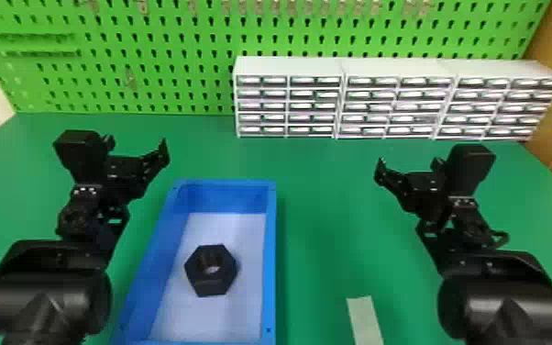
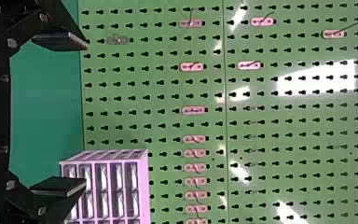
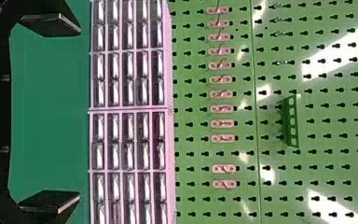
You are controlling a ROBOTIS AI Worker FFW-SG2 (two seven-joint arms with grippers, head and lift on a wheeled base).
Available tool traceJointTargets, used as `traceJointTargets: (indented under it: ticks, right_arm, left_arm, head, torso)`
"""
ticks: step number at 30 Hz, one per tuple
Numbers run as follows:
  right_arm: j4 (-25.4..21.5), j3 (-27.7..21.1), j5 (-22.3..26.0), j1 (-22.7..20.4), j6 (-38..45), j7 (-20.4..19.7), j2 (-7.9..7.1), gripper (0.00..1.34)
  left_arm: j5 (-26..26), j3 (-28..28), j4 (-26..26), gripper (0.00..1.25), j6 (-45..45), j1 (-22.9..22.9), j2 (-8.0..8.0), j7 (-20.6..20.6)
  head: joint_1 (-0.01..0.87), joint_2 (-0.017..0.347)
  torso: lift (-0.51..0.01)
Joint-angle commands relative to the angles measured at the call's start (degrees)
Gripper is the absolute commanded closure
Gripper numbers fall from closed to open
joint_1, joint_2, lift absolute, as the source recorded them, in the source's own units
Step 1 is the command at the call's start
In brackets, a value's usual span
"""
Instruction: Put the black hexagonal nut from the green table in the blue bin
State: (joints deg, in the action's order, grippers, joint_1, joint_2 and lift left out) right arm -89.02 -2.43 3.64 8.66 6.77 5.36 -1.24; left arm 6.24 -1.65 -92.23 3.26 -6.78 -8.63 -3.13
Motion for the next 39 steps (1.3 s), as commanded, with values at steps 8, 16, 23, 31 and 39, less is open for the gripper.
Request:
traceJointTargets:
  ticks: [8, 16, 23, 31, 39]
  right_arm:
    - [-0.19, 1.2, -0.12, 0.39, 0.0, 0.0, -0.07, 0.07]
    - [-0.28, 1.02, -0.12, -0.05, 0.09, 0.0, -0.07, 0.07]
    - [-0.36, 0.67, 0.05, -1.1, 0.7, 0.0, 0.1, 0.07]
    - [-0.36, 0.85, 0.32, -0.66, 0.7, 0.0, 0.19, 0.07]
    - [-0.28, 0.94, 0.32, -0.4, 0.7, 0.0, -0.07, 0.07]
  left_arm:
    - [-0.52, 1.29, 0.74, 0.24, 0.25, 0.1, 0.28, 0.06]
    - [-0.08, 1.73, 1.0, 0.24, 0.25, -0.08, 0.28, 0.06]
    - [-0.17, 2.0, 0.91, 0.24, 0.25, 0.01, 0.19, 0.06]
    - [-0.35, 2.09, 0.91, 0.24, 0.25, 0.1, 0.28, 0.06]
    - [-0.17, 2.44, 0.91, 0.24, 0.34, 0.1, 0.19, -0.03]
  head:
    - [0.686, 0.052]
    - [0.686, 0.052]
    - [0.686, 0.052]
    - [0.686, 0.052]
    - [0.686, 0.052]
  torso:
    - [-0.097]
    - [-0.097]
    - [-0.097]
    - [-0.097]
    - [-0.097]
